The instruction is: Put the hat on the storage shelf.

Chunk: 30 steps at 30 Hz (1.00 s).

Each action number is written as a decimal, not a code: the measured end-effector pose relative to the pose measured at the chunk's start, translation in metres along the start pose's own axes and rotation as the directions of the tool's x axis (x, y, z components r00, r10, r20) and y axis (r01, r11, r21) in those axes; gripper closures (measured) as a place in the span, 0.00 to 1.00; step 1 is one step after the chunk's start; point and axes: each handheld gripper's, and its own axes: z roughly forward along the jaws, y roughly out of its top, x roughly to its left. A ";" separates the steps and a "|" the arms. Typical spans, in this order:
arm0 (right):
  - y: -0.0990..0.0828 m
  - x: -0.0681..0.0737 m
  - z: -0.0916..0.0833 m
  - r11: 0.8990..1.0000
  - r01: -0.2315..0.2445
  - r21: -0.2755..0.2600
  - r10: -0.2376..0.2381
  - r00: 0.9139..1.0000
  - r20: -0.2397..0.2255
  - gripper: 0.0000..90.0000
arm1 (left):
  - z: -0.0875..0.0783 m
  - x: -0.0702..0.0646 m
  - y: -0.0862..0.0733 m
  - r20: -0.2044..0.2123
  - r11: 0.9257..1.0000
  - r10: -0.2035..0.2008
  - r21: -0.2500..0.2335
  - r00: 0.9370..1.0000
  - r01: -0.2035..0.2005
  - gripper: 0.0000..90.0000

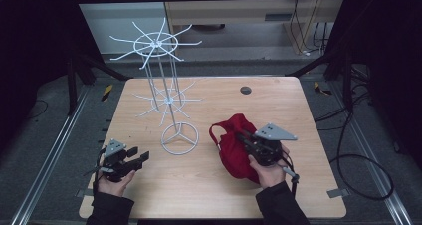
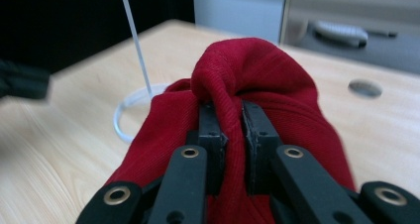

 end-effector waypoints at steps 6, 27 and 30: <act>0.022 -0.008 -0.024 0.992 -0.029 -0.125 0.027 0.999 -0.020 0.90 | 0.000 0.001 0.000 -0.006 1.000 -0.001 -0.003 1.000 0.001 0.52; 0.125 -0.010 -0.045 0.888 -0.099 -0.450 0.105 0.994 -0.013 0.91 | 0.001 0.002 -0.001 -0.008 1.000 0.005 -0.006 1.000 -0.005 0.52; 0.138 -0.013 -0.042 0.877 -0.107 -0.468 0.119 0.993 -0.003 0.91 | 0.001 0.002 -0.001 -0.007 1.000 0.004 -0.005 1.000 -0.004 0.52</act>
